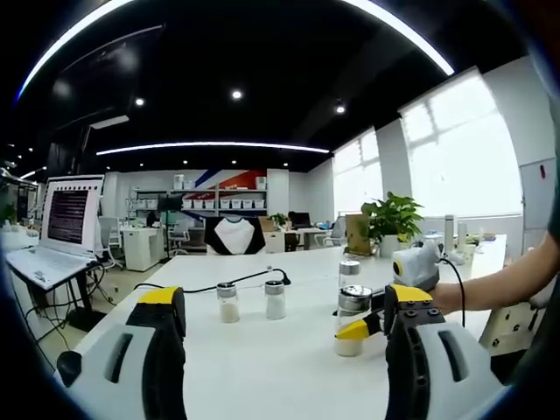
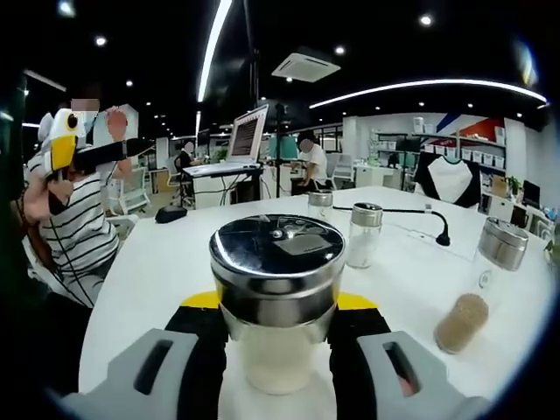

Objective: Rotate the seasoning bottle until the label or dispensing opening points toward the visible target arrow and the bottle remains upright within the marked orientation range

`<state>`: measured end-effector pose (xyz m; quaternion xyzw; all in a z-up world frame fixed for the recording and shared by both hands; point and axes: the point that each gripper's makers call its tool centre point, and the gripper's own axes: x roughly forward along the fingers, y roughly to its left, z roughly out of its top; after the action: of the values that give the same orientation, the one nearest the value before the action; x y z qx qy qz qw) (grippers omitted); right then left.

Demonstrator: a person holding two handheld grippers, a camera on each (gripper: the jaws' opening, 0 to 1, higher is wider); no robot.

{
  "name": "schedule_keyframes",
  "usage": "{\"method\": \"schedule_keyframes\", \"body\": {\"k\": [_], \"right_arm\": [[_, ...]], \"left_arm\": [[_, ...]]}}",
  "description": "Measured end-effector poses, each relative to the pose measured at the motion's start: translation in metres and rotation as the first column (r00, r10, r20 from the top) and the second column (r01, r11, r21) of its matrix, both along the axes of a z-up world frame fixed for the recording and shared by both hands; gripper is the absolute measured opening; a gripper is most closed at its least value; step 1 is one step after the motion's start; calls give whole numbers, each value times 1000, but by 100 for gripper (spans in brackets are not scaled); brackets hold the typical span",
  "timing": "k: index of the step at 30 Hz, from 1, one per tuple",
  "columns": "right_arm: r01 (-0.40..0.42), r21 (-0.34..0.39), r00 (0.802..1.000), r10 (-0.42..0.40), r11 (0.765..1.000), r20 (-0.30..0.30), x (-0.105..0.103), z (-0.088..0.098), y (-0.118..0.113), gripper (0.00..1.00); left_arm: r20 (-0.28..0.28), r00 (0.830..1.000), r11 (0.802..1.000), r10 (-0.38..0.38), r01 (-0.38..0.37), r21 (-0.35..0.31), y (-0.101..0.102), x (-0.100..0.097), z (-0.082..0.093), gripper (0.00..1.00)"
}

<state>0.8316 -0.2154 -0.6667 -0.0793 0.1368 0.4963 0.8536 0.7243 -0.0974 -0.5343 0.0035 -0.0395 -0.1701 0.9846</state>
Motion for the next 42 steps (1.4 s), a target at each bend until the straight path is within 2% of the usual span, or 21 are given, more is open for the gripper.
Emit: {"method": "schedule_keyframes", "body": {"k": [6,14,16,26,30,32,42], "right_arm": [[58,-2,998,-58,998,1,0,0,-3,44],[167,-17,986,-167,986,-3,3,-1,-7,44],[213,-27,977,-213,977,-8,5,-1,-10,44],[331,-43,943,-333,942,-25,5,-2,-14,43],[365,-41,930,-366,930,-20,6,-3,-16,43],[389,-39,921,-390,921,-19,6,-3,-18,43],[530,-45,845,-532,847,-60,7,-4,-24,43]], "left_arm": [[-3,1000,1000,-1,1,5,1,0,-1,99],[-12,1000,1000,-11,11,0,-5,2,-4,99],[-17,1000,1000,-16,16,-11,-6,3,-4,99],[1,1000,999,-12,12,-30,-8,5,6,100],[4,1000,1000,-20,20,-17,-10,6,8,100],[11,1000,1000,-20,20,-12,-11,6,10,100],[-4,999,999,-33,33,-8,-15,7,7,100]]}}
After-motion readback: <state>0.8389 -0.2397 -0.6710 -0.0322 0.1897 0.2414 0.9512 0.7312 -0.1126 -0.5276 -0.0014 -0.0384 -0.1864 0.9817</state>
